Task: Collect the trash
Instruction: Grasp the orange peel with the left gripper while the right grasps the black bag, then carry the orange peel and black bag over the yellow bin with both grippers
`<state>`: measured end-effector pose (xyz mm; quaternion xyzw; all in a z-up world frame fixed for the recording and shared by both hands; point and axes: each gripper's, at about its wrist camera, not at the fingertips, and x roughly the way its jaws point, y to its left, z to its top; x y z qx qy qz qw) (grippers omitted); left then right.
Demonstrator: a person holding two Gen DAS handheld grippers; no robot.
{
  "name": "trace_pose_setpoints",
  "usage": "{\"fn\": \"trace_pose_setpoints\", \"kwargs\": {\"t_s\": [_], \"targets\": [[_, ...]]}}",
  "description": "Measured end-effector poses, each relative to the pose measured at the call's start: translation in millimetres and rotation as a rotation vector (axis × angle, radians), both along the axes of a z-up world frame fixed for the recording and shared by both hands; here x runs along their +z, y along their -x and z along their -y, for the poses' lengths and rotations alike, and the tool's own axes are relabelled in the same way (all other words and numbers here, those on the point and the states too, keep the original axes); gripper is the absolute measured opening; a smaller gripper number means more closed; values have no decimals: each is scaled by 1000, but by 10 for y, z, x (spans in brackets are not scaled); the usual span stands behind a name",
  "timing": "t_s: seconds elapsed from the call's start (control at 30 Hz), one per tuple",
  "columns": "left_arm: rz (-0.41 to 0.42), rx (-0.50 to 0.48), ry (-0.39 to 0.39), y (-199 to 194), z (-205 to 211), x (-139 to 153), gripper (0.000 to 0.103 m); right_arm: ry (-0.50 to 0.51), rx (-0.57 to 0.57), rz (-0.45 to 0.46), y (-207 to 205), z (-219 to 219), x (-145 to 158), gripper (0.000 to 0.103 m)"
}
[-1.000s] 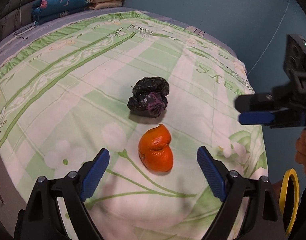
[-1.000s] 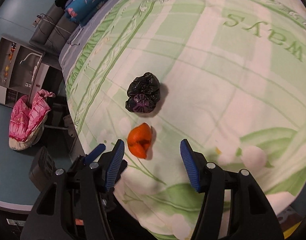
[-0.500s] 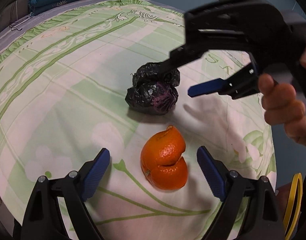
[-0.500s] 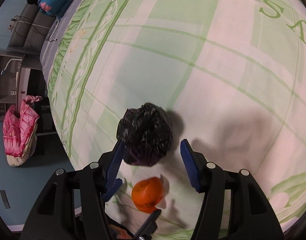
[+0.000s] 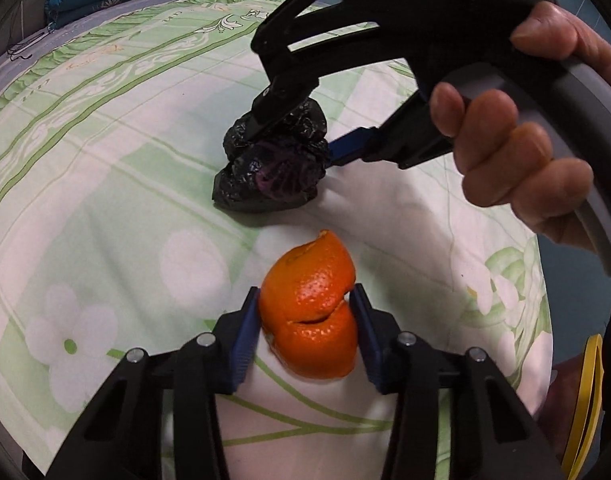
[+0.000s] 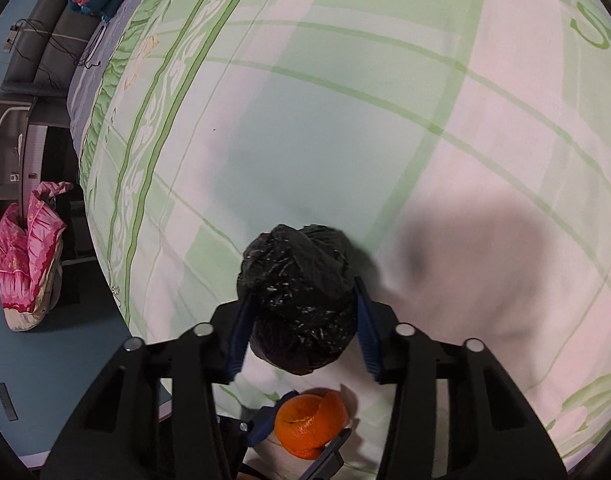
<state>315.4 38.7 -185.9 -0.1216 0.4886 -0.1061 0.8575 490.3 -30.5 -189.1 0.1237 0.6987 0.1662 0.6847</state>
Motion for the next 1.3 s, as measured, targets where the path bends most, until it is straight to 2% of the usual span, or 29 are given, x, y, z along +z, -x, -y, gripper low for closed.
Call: {"fn": "trace_pose_setpoints", "kwargs": {"t_s": [0.13,0.33,0.6,0.97,1.3], "targets": [[3,-3,11,22,-15,7,39,21,9,25,19,-65,30,34],[11,-16,25,73,-19,39,35,-22,-23,69,78,53,178,31],[57,-26,28,217,-14,233,34,-49,-104,181,300,514,687,31],[225,-31,17,691,64,1058,34,-103,-187,331,1008,1385,1356,31],[359,-107,43,1306,351,1743,34,-149,-248,418,1823,1964,1654,31]]}}
